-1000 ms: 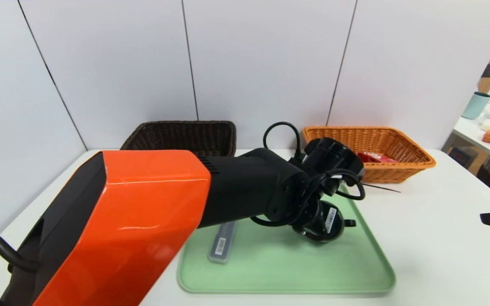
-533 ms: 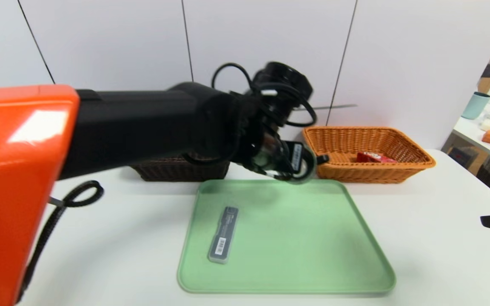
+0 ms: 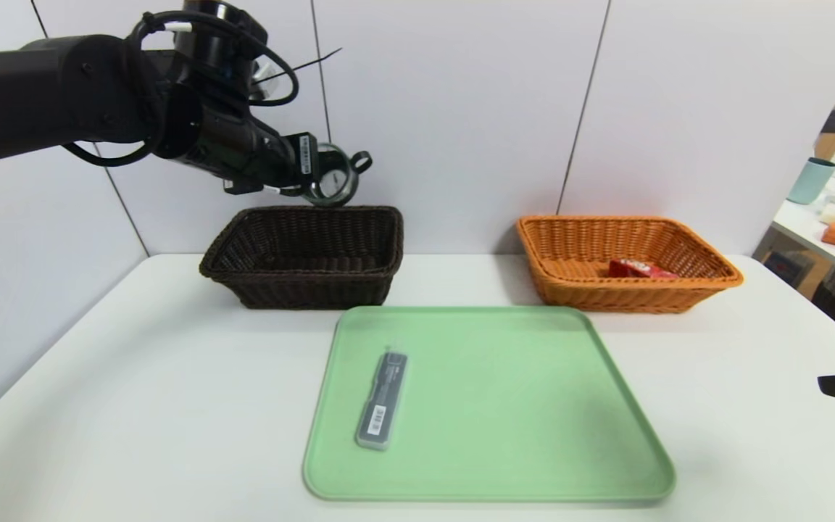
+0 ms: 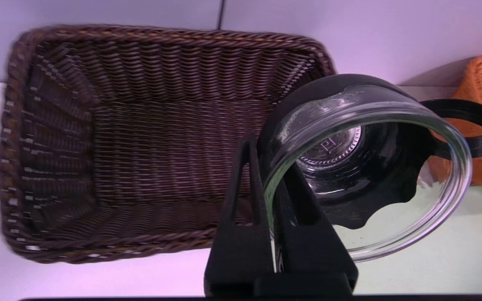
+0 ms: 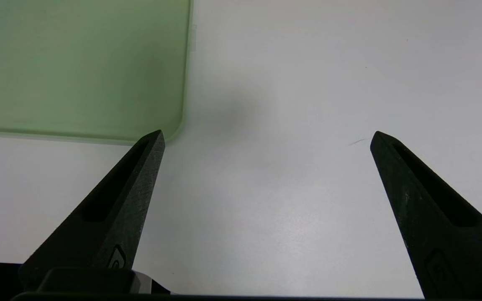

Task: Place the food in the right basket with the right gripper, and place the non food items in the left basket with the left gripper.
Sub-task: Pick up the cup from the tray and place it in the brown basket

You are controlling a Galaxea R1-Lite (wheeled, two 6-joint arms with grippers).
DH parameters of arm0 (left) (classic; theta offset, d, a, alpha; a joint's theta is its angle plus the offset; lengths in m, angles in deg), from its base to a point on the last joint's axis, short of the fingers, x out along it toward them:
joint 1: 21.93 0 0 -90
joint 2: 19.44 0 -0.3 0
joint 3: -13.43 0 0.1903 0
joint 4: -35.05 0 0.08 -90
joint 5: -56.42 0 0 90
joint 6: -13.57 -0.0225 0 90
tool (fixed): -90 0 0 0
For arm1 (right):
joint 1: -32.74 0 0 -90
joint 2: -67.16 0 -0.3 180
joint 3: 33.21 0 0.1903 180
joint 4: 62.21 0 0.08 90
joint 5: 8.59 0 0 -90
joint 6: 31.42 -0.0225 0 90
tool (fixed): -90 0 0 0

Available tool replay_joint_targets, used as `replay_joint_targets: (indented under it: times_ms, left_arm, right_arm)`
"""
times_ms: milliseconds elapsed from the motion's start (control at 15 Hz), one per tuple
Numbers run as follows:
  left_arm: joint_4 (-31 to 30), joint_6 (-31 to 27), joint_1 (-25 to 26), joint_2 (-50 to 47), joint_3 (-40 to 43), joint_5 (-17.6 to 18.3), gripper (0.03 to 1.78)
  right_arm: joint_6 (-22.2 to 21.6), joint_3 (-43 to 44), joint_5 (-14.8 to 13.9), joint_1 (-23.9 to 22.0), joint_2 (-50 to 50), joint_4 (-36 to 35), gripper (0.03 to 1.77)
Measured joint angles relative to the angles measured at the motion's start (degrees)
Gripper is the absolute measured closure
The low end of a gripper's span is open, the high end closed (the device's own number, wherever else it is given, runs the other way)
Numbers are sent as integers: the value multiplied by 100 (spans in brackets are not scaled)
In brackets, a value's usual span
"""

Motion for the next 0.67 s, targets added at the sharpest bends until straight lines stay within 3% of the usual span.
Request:
replay_joint_targets:
  times_ms: [200,667]
  left_arm:
    - [112,-553,315,26,63,300,171]
    - [-11,-840,633,653,41,276,171]
  right_arm:
    - [0,-9,0,0,-2,0,10]
    - [0,-110,0,-22,-98,13,10]
